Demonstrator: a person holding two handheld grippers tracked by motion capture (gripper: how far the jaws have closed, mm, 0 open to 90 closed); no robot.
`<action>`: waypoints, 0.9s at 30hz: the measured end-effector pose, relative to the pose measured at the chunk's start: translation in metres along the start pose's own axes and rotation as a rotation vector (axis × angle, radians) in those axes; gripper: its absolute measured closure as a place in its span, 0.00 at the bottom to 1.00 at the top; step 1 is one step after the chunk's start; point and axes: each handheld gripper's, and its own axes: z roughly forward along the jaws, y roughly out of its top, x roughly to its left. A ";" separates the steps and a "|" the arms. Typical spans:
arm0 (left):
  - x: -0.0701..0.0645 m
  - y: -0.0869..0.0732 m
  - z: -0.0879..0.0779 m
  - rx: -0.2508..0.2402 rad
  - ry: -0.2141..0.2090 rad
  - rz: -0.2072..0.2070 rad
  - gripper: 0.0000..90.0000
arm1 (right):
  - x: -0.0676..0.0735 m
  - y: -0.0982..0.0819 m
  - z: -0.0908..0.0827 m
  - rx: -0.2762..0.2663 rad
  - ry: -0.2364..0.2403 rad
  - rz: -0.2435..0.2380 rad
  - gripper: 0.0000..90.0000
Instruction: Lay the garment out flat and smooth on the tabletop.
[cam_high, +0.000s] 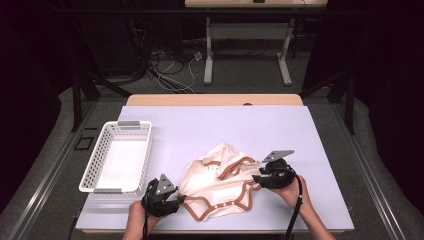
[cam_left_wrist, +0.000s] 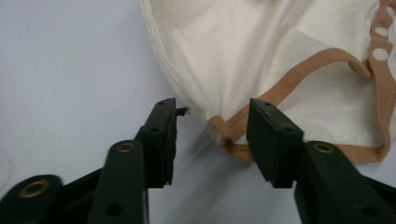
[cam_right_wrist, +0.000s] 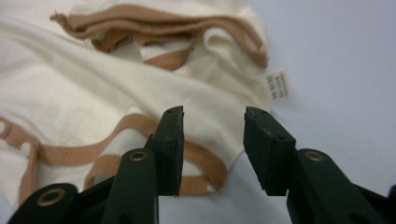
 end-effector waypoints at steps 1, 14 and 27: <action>-0.001 0.002 0.001 -0.009 0.007 0.000 0.50 | 0.000 0.001 -0.002 0.004 -0.004 -0.001 0.62; 0.007 0.041 0.025 -0.033 0.075 0.036 0.44 | 0.000 0.010 0.018 -0.001 -0.083 -0.055 0.67; 0.018 0.053 0.060 0.046 0.081 0.055 0.75 | 0.010 0.017 0.043 0.005 -0.104 -0.038 0.91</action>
